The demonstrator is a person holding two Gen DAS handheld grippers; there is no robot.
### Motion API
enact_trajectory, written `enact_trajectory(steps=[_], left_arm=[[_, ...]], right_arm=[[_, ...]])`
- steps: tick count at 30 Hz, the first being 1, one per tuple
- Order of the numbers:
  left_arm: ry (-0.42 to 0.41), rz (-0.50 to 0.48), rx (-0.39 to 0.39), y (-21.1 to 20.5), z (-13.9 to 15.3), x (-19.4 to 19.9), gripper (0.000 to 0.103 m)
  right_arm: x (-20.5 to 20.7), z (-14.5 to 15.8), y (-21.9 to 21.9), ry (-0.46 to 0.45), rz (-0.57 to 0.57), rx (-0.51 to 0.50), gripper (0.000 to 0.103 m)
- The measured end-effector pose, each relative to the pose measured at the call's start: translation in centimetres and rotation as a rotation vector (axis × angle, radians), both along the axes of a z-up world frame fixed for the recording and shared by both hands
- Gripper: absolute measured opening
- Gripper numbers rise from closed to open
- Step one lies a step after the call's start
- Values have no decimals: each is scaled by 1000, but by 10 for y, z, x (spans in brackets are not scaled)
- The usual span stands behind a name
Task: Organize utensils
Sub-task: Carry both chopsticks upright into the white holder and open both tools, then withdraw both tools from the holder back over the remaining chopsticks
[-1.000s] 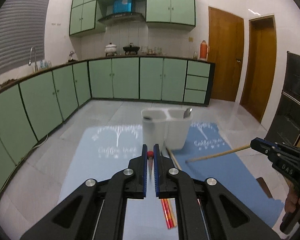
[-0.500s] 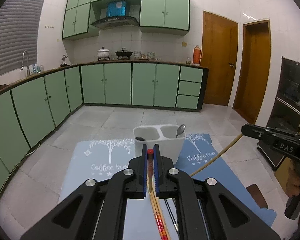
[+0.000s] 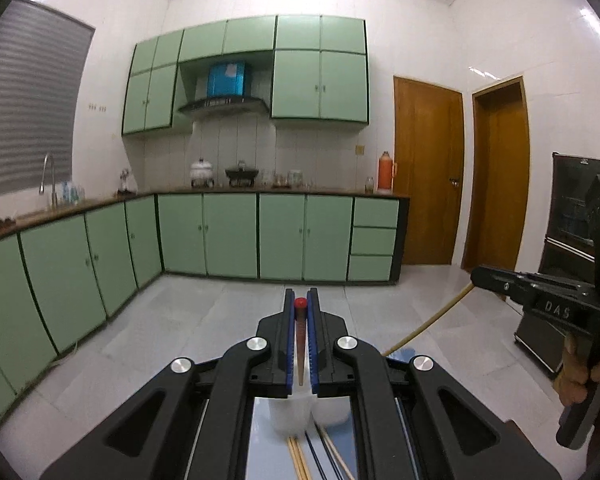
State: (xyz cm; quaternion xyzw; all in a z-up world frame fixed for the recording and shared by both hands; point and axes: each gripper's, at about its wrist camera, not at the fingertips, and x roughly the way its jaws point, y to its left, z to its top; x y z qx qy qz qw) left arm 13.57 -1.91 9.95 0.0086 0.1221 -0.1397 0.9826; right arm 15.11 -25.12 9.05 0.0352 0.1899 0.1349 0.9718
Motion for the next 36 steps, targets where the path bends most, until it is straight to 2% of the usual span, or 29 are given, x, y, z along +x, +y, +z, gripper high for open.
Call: enact_trajectory(steps=[5,10,14,19,21,23,25,28,30,36], left_arm=[[6,2,22,-13,-2,33,6],[83,17,43,-21,-26,74,6],[143,21,53,-25,-46,102,6],[217,29,66,-29,-70,126,7],[234,32,66,-26,-77,129,12],[238,37,64,-25,-79,130,28],[228,41,59,-24,-78,125,35],[210,47,51,-20,-72,114,45],[193,53,42,-16,-66,105,48],[117,84,36,-7,-52,64,67]], right_arm=[[38,-8,7,39,-6,-50,6],[76,-35,17,124,9,-78,6],[98,-56,23,185,14,-62,6],[113,-77,32,242,25,-73,8],[115,-81,33,246,23,-80,10],[113,-83,33,249,18,-79,12],[109,-79,32,236,7,-65,29],[97,-68,28,190,-6,-60,39],[86,-62,22,155,-18,-67,43],[38,-53,8,46,-72,-57,73]])
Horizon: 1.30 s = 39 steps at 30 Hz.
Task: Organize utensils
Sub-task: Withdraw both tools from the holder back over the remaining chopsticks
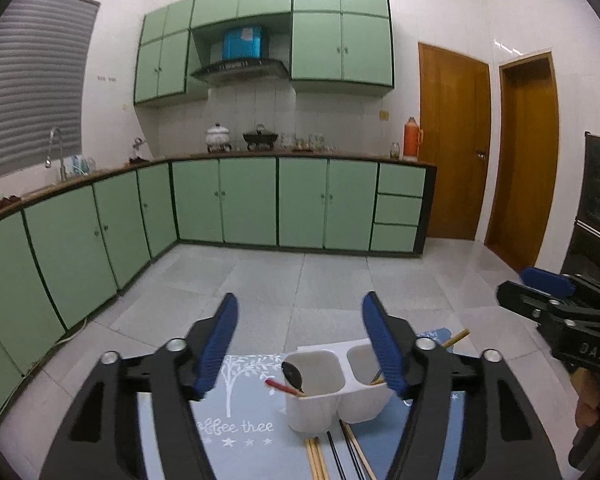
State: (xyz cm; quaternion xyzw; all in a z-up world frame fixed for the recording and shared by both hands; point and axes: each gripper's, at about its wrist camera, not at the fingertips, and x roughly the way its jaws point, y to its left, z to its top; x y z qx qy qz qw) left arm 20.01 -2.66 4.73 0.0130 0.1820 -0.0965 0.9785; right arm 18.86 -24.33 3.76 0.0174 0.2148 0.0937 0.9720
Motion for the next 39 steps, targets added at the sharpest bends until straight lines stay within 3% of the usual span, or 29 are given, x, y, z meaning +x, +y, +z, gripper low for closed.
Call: enact_trajectory(steps=[4,9,17,24,39], left_arm=[[-28,17,-8,5,-5,-30,77],[-37,23,8,9,-26,-64,81],[108,19,14,16,-86,-92,83],[220,48,30,27,-139,-108,84],[339,73,70,38,-198,-132,86]], right_arm=[[-36,-12,-9,-44,-39,12,88],[-72,-41,-14,-48,-68,6,90],[-106,-98,-11,56,-85,51,90],[-123,-144,5,134,-89,22,90],[-139,-211,42,250,-47,-21,88]])
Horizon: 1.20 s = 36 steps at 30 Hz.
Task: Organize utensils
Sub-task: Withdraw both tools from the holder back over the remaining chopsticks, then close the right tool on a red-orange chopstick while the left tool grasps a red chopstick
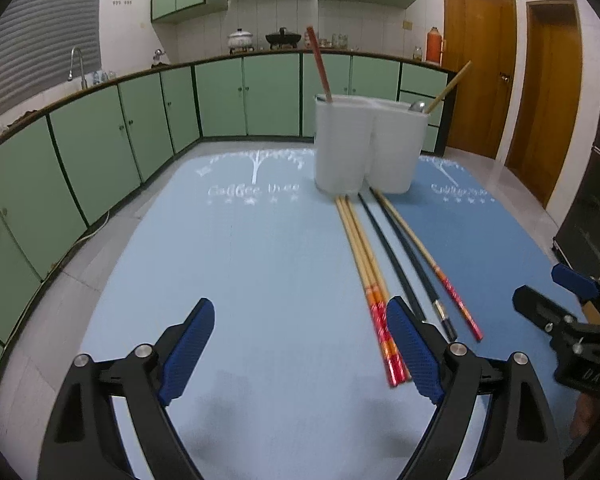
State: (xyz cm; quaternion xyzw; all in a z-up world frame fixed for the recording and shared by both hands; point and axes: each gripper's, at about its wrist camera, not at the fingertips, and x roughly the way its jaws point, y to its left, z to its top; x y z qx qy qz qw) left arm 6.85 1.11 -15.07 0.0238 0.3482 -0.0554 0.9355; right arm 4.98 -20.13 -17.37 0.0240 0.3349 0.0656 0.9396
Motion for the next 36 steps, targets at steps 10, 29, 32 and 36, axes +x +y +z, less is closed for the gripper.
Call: enact_trajectory(steps=[10,29,32,36], left_arm=[[23,8,2,4,-10,-3,86],[87,-52,1,-10,-23,-6,86],[105,-61,5,-16,-27,-5,86],[125,-66,20,-22,-33,-2,85]], right_arm=[[3,-23,18,73,30,-27,60],[12,-33,22,161,58,-52,5],[10,-32,17,159,46,-57,5],[8,-32,10,161,34,-49,5]])
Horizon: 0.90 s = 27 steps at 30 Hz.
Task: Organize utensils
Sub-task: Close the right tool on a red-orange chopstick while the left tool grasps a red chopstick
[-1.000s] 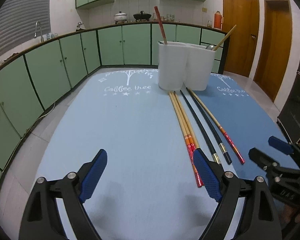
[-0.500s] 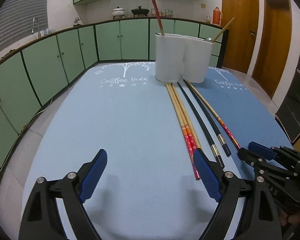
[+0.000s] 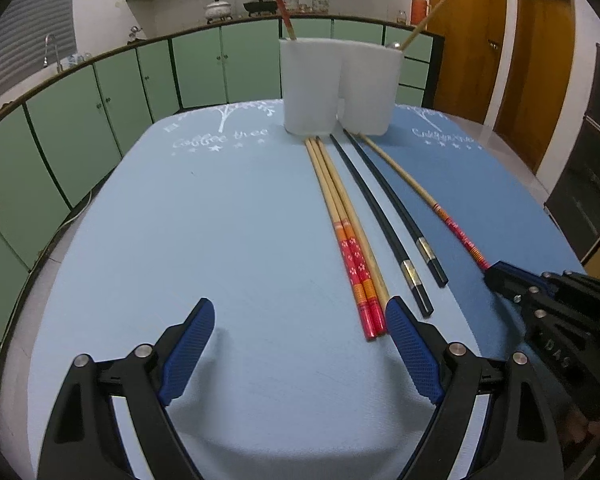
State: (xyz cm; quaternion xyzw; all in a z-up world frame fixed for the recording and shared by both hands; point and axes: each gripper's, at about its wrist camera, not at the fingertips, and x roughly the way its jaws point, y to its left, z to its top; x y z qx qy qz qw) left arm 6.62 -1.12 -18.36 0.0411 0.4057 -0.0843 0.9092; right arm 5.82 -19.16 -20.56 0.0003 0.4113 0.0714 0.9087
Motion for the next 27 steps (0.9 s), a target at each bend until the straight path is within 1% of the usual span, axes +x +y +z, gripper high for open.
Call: enact_trajectory(steps=[4,9,11,13,16,18,20,21,23,24,26,27], left_arm=[[27,8,6,-1,-7,4,83],[33,44,15,6,-9,6,81],[39,56,1,8,-9,7,81],[44,52,-4,7,-10,7,81],[40,38,19,-1,-12,7,81],[34,35,20,-4,-12,6,74],[30,32,15,-6,-12,5,63],[27,28,14,-8,-12,5,60],[18,22,15,-10,-11,4,47],[12,19,13,-11,-11,3,42],[7,16,11,-12,-10,4,19],[6,13,9,-12,-10,4,15]], right_arm=[[0,0,-2,1,-1,6,5],[0,0,-1,1,-2,8,5],[0,-1,-1,1,-2,9,5],[1,-1,-1,1,-3,9,5],[1,-2,0,1,-1,5,5],[1,-3,0,0,0,3,6],[2,-3,-1,-1,0,4,6],[2,-3,-1,-1,1,6,6],[2,-3,-2,-1,1,14,6],[2,-3,-3,0,1,21,5],[2,-3,-3,1,0,28,5],[2,-3,-3,0,0,29,5]])
